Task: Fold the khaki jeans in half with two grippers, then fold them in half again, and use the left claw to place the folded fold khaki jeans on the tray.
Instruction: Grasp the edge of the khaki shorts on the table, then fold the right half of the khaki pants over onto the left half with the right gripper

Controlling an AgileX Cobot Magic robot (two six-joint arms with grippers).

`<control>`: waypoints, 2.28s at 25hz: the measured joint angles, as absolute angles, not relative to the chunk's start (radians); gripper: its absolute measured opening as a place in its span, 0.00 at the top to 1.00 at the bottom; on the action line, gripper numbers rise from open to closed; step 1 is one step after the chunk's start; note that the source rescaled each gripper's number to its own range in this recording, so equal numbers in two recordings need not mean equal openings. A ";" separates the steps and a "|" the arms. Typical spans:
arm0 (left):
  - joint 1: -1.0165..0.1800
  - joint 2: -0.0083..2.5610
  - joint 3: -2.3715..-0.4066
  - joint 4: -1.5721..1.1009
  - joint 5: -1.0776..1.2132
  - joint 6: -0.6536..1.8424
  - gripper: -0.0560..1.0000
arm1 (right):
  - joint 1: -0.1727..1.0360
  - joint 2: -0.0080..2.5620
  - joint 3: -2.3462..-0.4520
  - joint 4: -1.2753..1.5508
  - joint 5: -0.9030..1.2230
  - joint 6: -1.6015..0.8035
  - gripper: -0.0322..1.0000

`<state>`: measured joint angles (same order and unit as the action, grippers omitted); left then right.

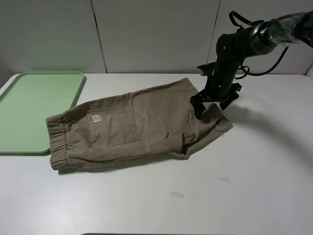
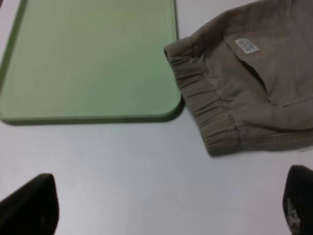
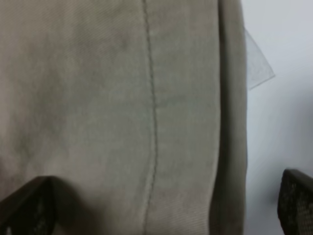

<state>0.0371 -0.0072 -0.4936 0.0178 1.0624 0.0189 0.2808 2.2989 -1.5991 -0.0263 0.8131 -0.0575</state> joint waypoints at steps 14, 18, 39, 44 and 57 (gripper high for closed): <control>0.037 -0.007 -0.494 0.018 1.062 0.019 0.10 | 0.284 2.291 -1.605 -0.012 0.823 -0.058 0.94; 0.037 -0.007 -0.494 0.018 1.062 0.019 0.10 | 0.283 2.251 -1.629 -0.092 0.911 -0.058 0.94; 0.037 -0.007 -0.494 0.018 1.062 0.019 0.11 | 0.282 2.089 -1.886 -0.552 1.211 -0.028 0.94; 0.037 -0.007 -0.494 0.018 1.062 0.019 0.11 | 0.323 2.088 -1.886 -0.491 1.216 -0.020 0.94; 0.037 -0.007 -0.494 0.018 1.062 0.019 0.12 | 0.604 2.087 -1.886 -0.327 1.223 0.046 0.94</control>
